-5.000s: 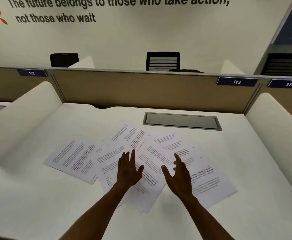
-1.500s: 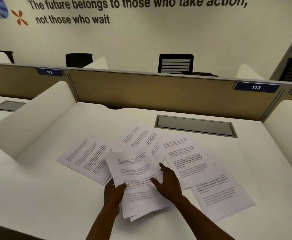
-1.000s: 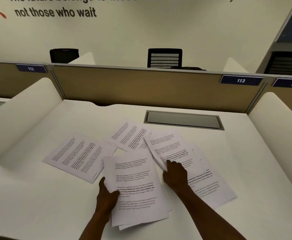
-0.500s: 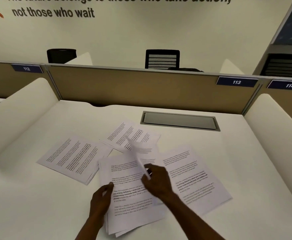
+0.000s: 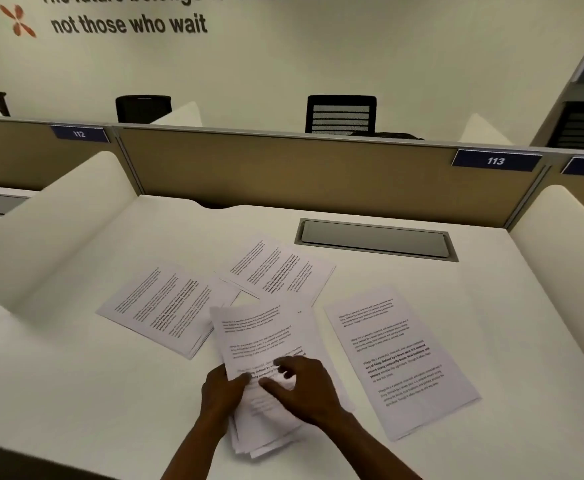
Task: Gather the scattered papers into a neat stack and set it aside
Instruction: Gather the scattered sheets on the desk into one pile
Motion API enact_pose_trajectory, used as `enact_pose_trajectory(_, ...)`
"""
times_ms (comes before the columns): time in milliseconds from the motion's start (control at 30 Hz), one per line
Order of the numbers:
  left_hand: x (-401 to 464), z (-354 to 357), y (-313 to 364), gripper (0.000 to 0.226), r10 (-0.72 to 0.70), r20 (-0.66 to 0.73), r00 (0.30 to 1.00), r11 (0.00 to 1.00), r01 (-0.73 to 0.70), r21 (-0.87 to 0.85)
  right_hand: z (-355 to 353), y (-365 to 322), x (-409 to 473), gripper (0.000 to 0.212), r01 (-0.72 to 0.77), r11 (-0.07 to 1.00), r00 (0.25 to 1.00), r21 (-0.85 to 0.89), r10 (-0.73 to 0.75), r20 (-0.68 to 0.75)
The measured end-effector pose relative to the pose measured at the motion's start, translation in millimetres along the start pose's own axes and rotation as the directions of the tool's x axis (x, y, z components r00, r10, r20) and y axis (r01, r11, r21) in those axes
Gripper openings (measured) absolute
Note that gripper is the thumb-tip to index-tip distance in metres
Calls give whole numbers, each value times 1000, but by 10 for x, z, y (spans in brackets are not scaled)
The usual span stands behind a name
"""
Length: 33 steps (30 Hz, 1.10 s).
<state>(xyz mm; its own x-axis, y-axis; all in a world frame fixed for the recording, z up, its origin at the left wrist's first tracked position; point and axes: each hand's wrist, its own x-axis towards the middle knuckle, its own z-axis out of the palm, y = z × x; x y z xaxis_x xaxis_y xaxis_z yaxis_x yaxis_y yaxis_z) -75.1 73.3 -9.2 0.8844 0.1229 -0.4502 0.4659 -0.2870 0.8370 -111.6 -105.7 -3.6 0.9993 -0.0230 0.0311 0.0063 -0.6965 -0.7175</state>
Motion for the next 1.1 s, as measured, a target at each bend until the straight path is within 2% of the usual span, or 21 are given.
enact_pose_trajectory(67,9,-26,-45,35,11,1,1000,1000,-11,-24,-155,206,-1,56,-83,997,978,-3,80,-194)
enact_pose_trajectory(133,16,-17,-76,45,32,-18,999,998,-33,-47,-346,469,-14,52,-223,972,923,-77,185,-336)
enact_pose_trajectory(200,1,-1,-81,65,41,-66,997,998,-44,-45,-524,713,-37,62,-375,910,897,-179,307,-318)
enact_pose_trajectory(267,-17,17,-69,80,61,-96,994,998,-63,-9,-636,893,-78,73,-447,852,890,-272,393,-231)
enact_pose_trajectory(433,-42,58,-33,94,125,-103,987,990,-117,85,-695,955,-85,74,-410,837,912,-361,374,-169)
enact_pose_trajectory(733,-123,98,47,94,94,-119,988,995,-89,44,-761,836,24,56,-285,782,957,-554,259,-127)
enact_pose_trajectory(833,-145,86,39,90,89,-109,990,996,-85,33,-825,807,93,51,-331,822,943,-464,268,-197)
enact_pose_trajectory(900,-144,77,16,80,91,-99,991,995,-86,50,-856,737,133,47,-331,897,930,-294,258,-261)
enact_pose_trajectory(1000,-142,83,-11,51,101,-85,991,994,-96,61,-835,528,206,43,-269,963,923,-10,255,-288)
enact_pose_trajectory(1100,-169,128,3,21,114,-81,990,993,-115,-4,-714,266,273,47,-231,962,938,149,261,-228)
